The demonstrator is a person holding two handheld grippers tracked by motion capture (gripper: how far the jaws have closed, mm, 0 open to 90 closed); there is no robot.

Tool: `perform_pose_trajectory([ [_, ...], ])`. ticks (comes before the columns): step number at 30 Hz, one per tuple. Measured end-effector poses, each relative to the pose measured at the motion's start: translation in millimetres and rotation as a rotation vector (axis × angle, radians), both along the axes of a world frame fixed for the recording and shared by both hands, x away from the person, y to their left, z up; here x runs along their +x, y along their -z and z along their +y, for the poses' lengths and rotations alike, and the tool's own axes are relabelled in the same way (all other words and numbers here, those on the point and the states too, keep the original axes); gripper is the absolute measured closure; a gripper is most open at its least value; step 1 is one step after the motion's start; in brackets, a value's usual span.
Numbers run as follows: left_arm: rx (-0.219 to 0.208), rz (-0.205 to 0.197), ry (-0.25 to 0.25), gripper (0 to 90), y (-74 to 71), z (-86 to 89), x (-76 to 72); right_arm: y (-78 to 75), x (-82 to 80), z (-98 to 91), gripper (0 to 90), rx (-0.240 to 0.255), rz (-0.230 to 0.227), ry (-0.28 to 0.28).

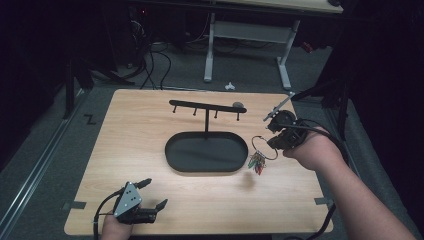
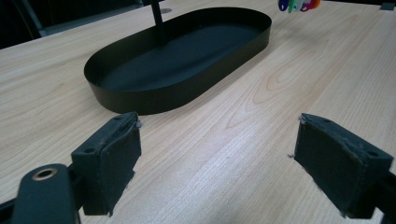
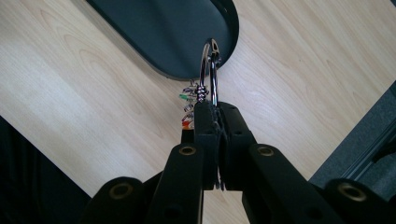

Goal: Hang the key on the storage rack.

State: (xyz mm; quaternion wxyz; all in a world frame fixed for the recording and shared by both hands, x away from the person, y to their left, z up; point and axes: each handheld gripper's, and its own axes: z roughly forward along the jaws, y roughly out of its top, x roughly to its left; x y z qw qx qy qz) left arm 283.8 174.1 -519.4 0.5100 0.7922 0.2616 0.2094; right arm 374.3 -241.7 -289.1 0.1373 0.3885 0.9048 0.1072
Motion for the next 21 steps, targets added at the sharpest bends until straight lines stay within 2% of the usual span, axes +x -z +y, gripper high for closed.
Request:
perform_pose_trajectory([
  [12,-0.001,-0.001,0.003,15.0,-0.6,1.9,-1.6,-8.7,16.4,16.7,87.8,0.063,-0.032,-0.034],
  [14,-0.013,0.0,-0.003,15.0,-0.3,1.5,-0.7,-10.0,23.0,23.3,87.8,0.058,-0.037,-0.042],
  [21,0.0,0.003,0.003,15.0,-0.5,1.7,-0.6,-12.7,37.7,33.0,87.8,0.095,-0.053,-0.046],
])
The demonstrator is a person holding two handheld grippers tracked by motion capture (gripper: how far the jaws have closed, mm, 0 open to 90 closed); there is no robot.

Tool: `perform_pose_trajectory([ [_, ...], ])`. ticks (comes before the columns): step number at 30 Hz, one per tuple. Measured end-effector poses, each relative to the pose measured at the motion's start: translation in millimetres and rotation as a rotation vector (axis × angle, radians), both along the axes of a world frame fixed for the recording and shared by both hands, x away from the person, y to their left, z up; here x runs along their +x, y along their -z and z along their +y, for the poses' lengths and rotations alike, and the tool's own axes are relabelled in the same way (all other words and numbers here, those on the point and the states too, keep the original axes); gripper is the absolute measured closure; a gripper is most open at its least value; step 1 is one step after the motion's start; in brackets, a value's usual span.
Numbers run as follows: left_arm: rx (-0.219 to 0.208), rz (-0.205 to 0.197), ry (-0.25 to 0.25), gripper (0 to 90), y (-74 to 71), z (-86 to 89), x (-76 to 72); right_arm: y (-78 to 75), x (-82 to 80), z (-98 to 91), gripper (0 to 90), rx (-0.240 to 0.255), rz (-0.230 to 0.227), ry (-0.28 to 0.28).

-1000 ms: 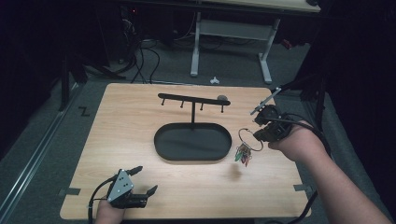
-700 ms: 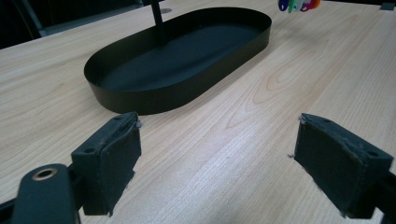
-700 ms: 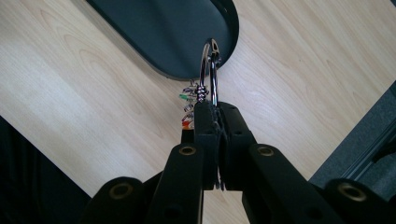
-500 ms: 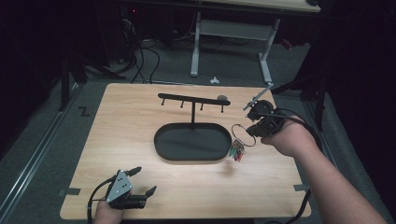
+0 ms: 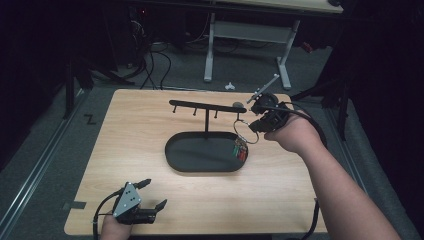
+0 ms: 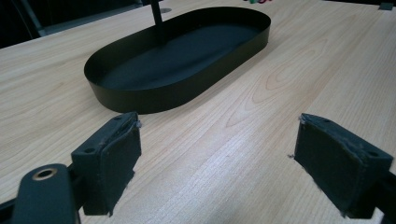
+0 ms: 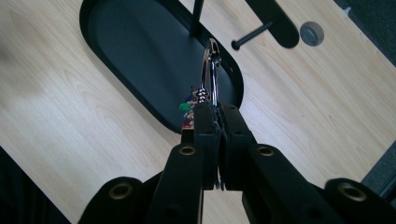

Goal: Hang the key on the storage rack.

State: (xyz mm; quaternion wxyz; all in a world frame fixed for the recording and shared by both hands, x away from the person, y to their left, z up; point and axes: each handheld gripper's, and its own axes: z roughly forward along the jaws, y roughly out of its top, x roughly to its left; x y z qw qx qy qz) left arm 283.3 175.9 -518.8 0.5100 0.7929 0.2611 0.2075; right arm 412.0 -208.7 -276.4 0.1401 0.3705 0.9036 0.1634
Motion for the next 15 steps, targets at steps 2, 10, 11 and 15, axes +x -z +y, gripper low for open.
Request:
perform_pose_trajectory([
  [2,-0.003,0.0,0.001,15.0,0.0,0.4,-0.6,0.3,5.2,2.0,87.8,0.011,0.002,0.002],
  [10,-0.007,-0.001,-0.01,15.0,0.2,3.4,-1.8,7.4,21.7,3.7,87.8,0.02,0.009,0.016],
  [11,-0.005,-0.002,-0.008,15.0,0.2,3.4,-2.0,8.1,24.1,3.1,87.8,0.019,0.01,0.02],
  [15,-0.009,0.0,-0.012,15.0,0.4,3.8,-1.7,9.6,30.8,0.5,87.8,0.027,0.009,0.034],
])
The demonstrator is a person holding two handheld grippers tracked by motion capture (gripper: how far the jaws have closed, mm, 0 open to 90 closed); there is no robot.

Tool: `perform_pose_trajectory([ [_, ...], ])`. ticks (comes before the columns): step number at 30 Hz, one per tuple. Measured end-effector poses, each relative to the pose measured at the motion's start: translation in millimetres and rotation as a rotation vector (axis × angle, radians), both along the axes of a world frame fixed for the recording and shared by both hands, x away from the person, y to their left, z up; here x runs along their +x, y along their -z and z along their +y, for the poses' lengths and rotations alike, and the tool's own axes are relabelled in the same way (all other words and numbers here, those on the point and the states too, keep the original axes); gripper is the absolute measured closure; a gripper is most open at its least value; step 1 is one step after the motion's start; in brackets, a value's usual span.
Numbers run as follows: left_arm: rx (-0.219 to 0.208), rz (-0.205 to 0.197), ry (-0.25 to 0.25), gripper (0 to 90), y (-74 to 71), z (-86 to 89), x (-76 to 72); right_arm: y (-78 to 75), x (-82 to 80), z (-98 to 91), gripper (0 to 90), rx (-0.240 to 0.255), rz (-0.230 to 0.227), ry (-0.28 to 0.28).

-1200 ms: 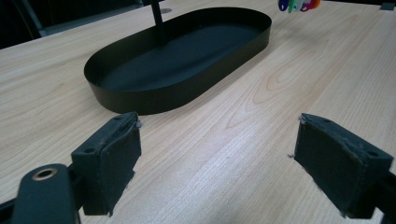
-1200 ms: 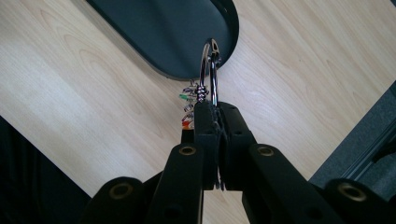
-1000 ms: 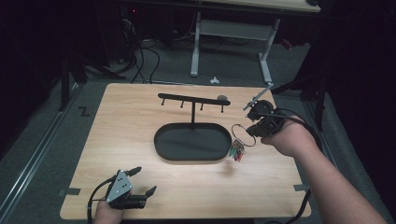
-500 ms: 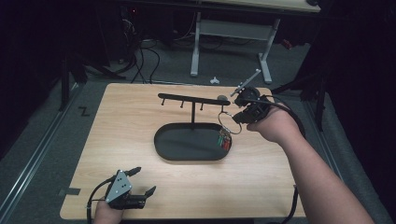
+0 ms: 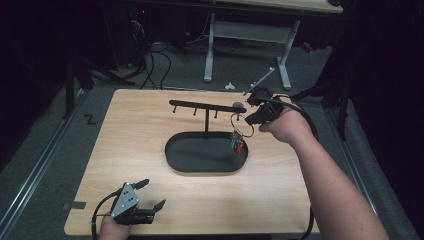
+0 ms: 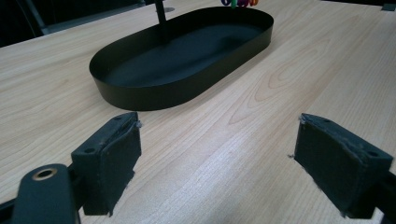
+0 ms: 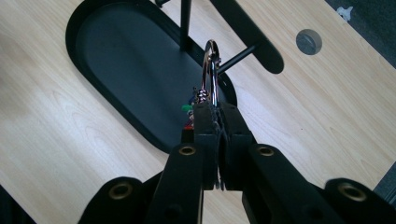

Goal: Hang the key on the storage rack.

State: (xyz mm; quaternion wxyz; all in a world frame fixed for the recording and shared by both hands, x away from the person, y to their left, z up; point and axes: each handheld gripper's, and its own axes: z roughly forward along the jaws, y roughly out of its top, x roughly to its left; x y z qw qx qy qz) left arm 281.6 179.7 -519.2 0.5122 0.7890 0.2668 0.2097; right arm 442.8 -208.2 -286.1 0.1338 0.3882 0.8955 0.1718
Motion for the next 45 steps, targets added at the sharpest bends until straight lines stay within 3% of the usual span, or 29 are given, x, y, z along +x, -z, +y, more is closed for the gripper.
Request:
perform_pose_trajectory([
  [13,0.009,0.0,-0.004,15.0,0.7,2.6,-2.3,14.5,17.0,-2.2,87.7,0.005,0.039,0.045],
  [20,0.003,0.003,-0.022,15.0,0.4,8.9,-6.1,21.7,28.3,-7.0,87.5,0.03,0.037,0.058],
  [25,0.002,0.0,-0.032,15.0,0.4,12.1,-8.8,23.6,33.5,-6.7,85.8,0.021,0.011,0.061],
  [33,0.0,0.0,-0.039,15.1,0.0,14.5,-10.8,20.8,29.3,-6.0,74.7,0.028,-0.031,0.076],
  [45,-0.008,-0.002,-0.039,15.0,-0.5,12.8,-9.7,21.8,19.9,-12.1,63.7,0.041,-0.037,0.099],
])
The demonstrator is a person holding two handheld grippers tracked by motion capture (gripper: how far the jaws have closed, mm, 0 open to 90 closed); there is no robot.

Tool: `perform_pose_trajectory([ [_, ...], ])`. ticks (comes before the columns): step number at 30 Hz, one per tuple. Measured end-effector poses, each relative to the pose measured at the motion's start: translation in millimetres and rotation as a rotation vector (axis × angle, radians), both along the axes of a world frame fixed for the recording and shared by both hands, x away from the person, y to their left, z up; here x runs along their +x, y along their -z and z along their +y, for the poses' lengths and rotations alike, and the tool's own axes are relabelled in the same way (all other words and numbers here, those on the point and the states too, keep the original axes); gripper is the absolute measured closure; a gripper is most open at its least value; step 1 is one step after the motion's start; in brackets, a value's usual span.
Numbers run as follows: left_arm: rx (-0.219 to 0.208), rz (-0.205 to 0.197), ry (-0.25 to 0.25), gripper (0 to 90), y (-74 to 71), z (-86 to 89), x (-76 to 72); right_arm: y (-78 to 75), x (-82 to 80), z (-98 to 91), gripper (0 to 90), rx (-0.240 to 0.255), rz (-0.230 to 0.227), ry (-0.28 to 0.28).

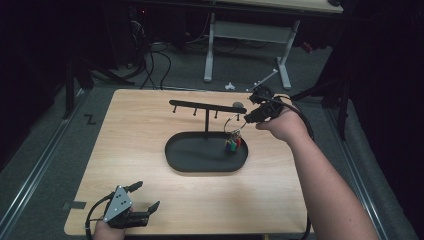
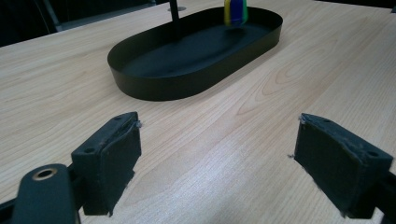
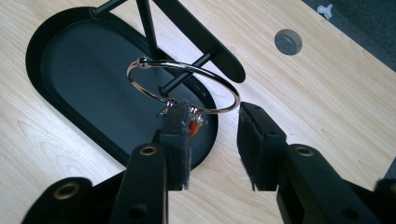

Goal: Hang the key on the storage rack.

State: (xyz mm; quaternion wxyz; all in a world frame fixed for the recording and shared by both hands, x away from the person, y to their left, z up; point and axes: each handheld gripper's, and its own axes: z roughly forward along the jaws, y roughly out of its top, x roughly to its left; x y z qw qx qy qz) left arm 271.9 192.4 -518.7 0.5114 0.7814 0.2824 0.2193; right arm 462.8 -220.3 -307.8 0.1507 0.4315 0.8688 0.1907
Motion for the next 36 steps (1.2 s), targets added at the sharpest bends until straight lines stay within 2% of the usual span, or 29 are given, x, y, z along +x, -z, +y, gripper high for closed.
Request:
perform_pose_trajectory([
  [9,0.002,0.003,0.007,15.1,-0.2,-0.7,0.6,2.5,-2.3,-1.8,53.9,0.016,0.013,0.011],
  [10,0.005,0.002,0.008,15.1,-0.1,-1.2,0.4,3.3,-3.0,-1.9,52.9,0.019,0.018,0.024],
  [16,0.007,0.005,0.012,15.0,0.5,-2.0,1.5,11.5,-5.5,-5.6,47.0,0.04,0.011,0.019],
  [22,0.008,0.007,0.011,15.1,1.0,-2.5,2.3,30.2,-10.8,-14.5,43.0,0.073,-0.001,0.04],
  [25,0.012,0.004,0.019,15.0,1.4,-4.2,1.9,39.5,-15.1,-18.5,42.4,0.113,-0.012,0.06],
  [27,0.016,0.009,0.022,15.1,1.8,-4.6,2.6,45.0,-19.4,-20.4,41.4,0.143,-0.034,0.057],
  [31,0.022,0.01,0.027,15.0,1.9,-5.9,2.1,59.5,-28.7,-23.6,38.4,0.143,-0.061,0.051],
  [33,0.023,0.009,0.027,15.0,2.1,-5.9,2.3,70.3,-33.7,-26.6,37.8,0.147,-0.05,0.053],
  [35,0.021,0.013,0.023,15.0,2.2,-5.3,2.8,78.8,-38.2,-29.1,36.8,0.147,-0.06,0.058],
  [36,0.02,0.012,0.022,15.0,2.2,-5.2,2.7,82.9,-40.1,-29.5,34.4,0.135,-0.055,0.06],
])
